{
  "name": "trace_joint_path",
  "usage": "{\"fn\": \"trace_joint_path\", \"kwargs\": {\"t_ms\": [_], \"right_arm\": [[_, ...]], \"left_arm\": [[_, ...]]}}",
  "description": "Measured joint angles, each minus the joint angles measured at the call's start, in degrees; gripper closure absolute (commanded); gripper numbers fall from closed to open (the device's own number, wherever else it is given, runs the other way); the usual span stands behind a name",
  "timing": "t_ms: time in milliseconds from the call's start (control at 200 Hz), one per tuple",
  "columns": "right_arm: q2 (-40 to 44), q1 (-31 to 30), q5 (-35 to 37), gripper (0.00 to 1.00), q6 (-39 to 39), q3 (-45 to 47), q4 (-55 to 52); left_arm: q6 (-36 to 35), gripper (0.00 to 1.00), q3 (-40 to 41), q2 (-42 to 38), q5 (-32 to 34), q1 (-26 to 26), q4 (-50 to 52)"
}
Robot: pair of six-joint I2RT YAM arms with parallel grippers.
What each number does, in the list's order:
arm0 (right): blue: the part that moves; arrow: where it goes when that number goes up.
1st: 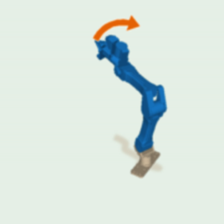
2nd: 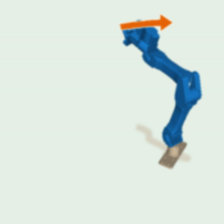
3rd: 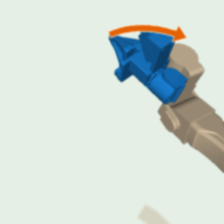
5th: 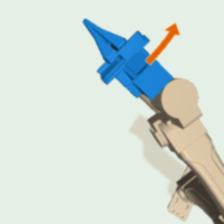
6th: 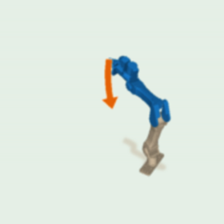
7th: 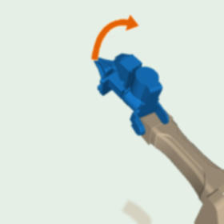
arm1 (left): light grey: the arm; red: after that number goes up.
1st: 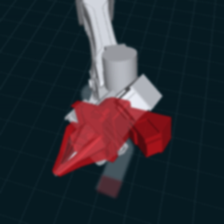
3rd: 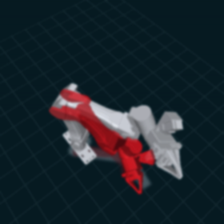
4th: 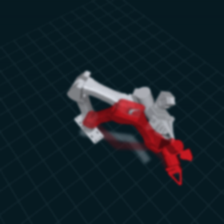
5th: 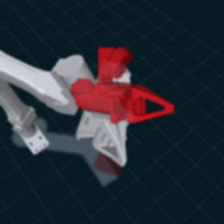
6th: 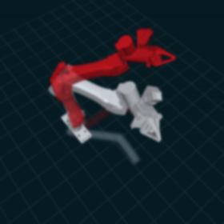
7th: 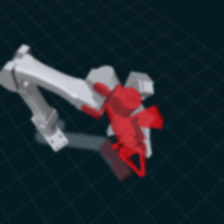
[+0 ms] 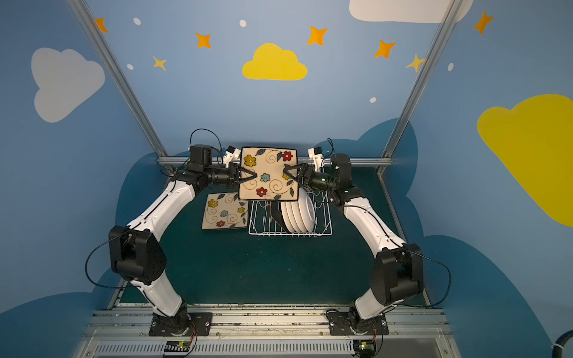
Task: Unload the plates from the dish rack
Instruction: Pick up a plate from the dish rack.
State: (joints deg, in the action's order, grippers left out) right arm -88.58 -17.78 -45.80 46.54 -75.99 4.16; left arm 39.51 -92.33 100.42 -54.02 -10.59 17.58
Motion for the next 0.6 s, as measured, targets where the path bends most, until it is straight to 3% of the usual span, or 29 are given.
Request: {"fn": "trace_joint_path", "kwargs": {"t_ms": [411, 601], "right_arm": [[6.1, 0.5, 7.6, 0.13, -13.1, -1.0, -11.1], [8.3, 0.5, 10.5, 0.13, -19.7, -1.0, -16.2]], "left_arm": [[-2.7, 0.97, -1.8, -5.0, 4.0, 6.3, 8.7], [-5.5, 0.97, -2.7, -8.1, 5.5, 11.6, 15.0]]}}
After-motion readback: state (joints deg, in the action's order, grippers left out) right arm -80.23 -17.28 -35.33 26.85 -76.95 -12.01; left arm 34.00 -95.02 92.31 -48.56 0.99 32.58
